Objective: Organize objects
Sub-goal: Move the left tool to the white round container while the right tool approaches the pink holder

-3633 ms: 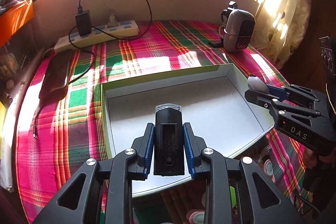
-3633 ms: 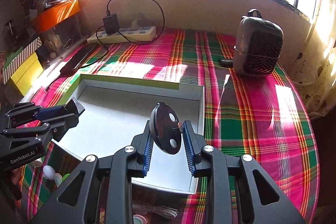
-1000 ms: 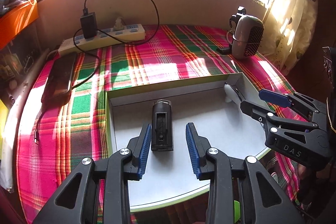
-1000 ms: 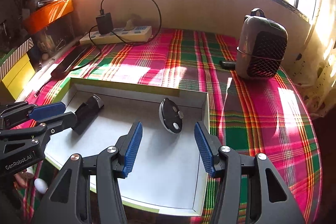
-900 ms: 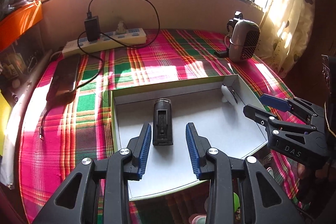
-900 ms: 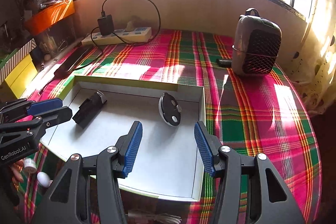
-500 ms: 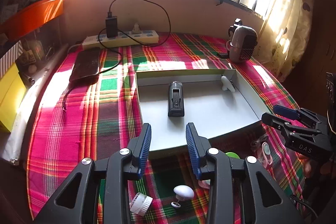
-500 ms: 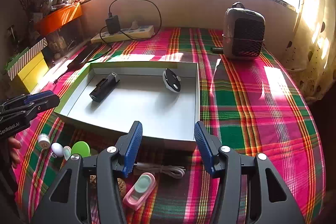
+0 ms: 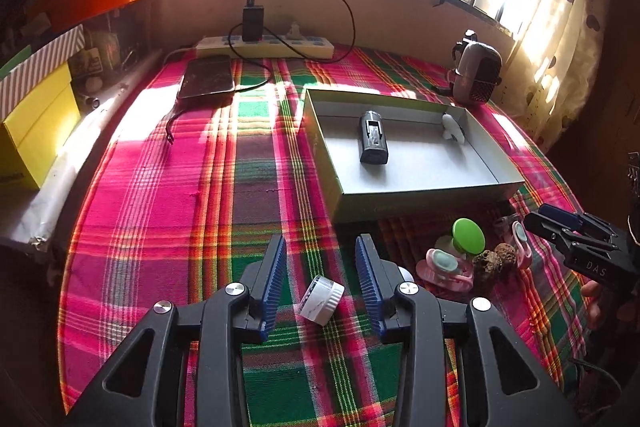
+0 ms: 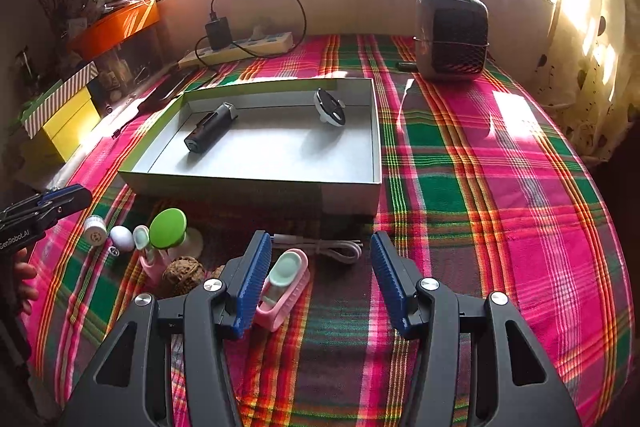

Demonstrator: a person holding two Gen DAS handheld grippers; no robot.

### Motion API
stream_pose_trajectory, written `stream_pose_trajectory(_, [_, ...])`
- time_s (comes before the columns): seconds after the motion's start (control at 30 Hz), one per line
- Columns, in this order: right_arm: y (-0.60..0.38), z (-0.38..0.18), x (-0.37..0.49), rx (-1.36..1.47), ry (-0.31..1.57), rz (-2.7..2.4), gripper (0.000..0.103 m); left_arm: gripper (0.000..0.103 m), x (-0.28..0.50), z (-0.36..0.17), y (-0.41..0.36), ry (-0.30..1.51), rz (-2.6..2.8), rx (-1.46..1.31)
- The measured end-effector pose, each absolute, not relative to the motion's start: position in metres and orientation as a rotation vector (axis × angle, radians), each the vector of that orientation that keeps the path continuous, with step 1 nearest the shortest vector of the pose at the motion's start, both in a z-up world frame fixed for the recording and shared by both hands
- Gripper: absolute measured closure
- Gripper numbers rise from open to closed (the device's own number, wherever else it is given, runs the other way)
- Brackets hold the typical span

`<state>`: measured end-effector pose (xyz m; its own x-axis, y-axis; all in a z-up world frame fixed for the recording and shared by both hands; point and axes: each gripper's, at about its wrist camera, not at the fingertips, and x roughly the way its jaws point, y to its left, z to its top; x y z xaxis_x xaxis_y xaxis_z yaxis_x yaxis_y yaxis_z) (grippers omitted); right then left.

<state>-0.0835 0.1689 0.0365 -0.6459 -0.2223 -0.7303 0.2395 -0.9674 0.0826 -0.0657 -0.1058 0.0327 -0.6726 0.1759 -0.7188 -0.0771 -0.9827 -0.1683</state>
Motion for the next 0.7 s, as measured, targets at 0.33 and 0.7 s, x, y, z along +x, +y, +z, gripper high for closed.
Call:
stream_pose_trajectory(0.33, [0.171,0.028,-0.069,1.192,0.031,-2.635,0.050,0.068,-0.057,0.019,-0.104,-0.155,2.733,-1.227])
stream_pose_trajectory(0.7, [0.168,0.023,-0.062,1.201,0.024,-2.628,0.050,0.068,-0.060,0.004,-0.102,-0.163,2.711,-1.285])
